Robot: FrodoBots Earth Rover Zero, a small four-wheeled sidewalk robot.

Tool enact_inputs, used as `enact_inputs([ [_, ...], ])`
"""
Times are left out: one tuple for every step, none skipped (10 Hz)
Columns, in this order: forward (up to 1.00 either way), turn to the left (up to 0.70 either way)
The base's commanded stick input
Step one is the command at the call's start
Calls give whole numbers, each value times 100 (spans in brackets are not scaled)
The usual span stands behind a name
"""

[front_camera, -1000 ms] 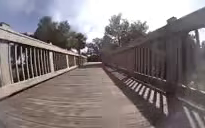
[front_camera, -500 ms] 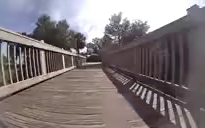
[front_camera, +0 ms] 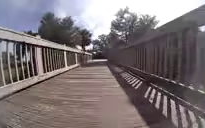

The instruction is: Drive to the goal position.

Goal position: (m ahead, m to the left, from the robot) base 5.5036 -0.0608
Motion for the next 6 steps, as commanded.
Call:
enact_inputs([
  [85, 0],
  [85, 0],
  [85, 0],
  [85, 0],
  [85, 0],
  [85, 0],
])
